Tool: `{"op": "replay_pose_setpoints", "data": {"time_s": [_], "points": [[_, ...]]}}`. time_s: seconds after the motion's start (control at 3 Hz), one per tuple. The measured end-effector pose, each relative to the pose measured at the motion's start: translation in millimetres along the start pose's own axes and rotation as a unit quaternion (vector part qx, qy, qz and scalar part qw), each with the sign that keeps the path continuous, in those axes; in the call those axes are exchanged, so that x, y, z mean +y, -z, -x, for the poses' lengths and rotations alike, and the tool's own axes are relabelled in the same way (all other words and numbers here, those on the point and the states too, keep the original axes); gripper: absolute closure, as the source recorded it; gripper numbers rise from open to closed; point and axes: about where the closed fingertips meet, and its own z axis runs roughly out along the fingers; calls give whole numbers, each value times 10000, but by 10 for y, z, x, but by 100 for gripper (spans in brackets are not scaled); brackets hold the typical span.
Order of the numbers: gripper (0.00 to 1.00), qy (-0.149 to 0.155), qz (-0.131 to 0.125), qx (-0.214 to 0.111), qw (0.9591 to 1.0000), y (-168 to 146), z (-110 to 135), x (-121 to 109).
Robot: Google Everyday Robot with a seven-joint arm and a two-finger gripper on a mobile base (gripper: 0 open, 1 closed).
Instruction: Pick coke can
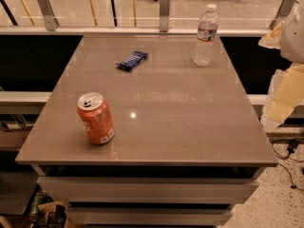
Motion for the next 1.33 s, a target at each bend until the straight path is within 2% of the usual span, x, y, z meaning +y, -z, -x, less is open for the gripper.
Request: {"op": "replay_pose_setpoints", "data": {"time_s": [0.33,0.67,1.0,1.33], "points": [[0,0,-1,0,10000,0,0,0],[0,-78,-72,-256,9996,35,33,37],[0,-210,-216,-810,9963,37,12,116],[0,-291,-445,-1650,9849,-36,16,144]]}}
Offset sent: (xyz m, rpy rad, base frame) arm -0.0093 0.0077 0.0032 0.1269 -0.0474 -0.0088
